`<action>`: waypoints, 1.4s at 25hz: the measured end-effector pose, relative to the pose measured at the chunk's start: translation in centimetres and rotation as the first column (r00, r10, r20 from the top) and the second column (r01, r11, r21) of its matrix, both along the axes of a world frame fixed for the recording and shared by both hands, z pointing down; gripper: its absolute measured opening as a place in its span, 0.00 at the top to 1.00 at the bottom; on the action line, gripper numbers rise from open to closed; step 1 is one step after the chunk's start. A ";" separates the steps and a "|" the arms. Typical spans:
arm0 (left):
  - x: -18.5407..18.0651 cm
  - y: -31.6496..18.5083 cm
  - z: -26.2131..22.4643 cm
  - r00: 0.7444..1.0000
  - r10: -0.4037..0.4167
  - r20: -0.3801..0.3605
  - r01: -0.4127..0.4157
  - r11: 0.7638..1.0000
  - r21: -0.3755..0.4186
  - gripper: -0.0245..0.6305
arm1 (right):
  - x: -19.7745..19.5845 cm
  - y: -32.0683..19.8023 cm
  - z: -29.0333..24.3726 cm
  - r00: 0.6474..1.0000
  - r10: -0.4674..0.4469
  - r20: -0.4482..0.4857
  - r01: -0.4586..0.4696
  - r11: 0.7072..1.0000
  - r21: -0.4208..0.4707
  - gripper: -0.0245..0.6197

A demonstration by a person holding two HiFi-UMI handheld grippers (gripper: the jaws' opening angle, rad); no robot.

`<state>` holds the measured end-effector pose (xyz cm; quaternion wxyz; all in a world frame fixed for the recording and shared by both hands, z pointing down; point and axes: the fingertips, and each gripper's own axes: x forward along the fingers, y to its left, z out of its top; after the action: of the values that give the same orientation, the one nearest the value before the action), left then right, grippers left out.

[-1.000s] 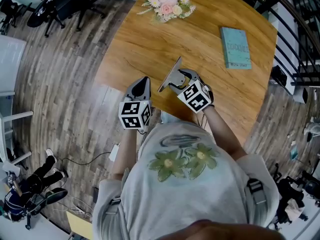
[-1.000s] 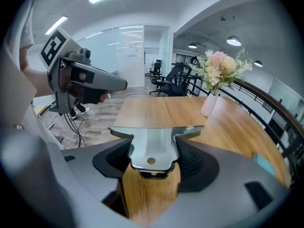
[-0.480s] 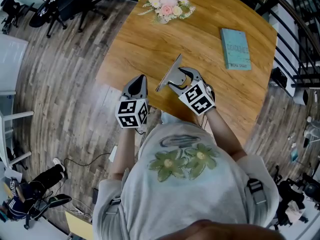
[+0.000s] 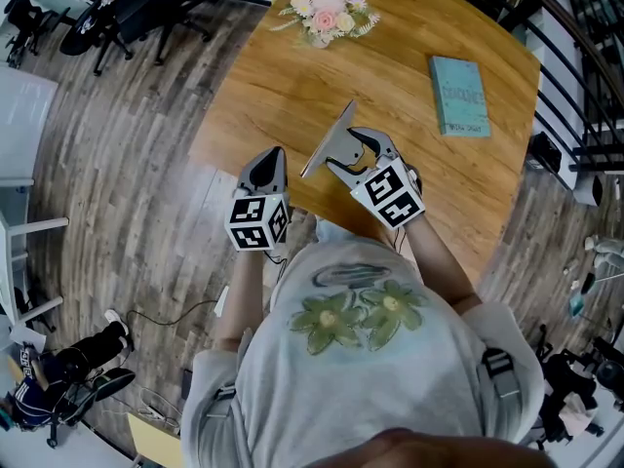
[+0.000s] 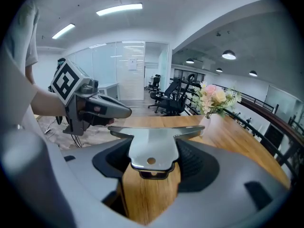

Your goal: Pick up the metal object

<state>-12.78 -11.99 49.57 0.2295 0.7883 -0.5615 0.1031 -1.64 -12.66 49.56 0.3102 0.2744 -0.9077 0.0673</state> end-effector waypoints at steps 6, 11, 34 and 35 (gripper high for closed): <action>0.2 0.2 -0.1 1.000 0.005 -0.001 -0.005 1.000 0.003 0.95 | -0.1 0.0 -1.5 1.000 0.002 0.023 -0.003 0.999 0.034 0.51; 0.3 0.3 -0.2 1.000 0.007 0.000 -0.007 1.000 0.004 0.95 | 0.0 -0.1 -2.9 0.998 0.011 0.059 -0.014 0.999 0.052 0.51; 0.7 0.5 -0.2 1.000 0.017 0.009 -0.017 1.000 0.005 0.95 | -0.3 -0.3 -5.7 0.991 0.006 0.135 -0.021 0.994 0.108 0.51; 0.8 0.4 -0.2 1.000 0.018 0.009 -0.018 1.000 0.005 0.95 | -0.3 -0.4 -5.9 0.990 0.006 0.138 -0.022 0.994 0.110 0.51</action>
<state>-12.02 -11.56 49.34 0.2238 0.7935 -0.5556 0.1073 -1.93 -13.02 43.70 0.2306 0.2923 -0.9273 0.0378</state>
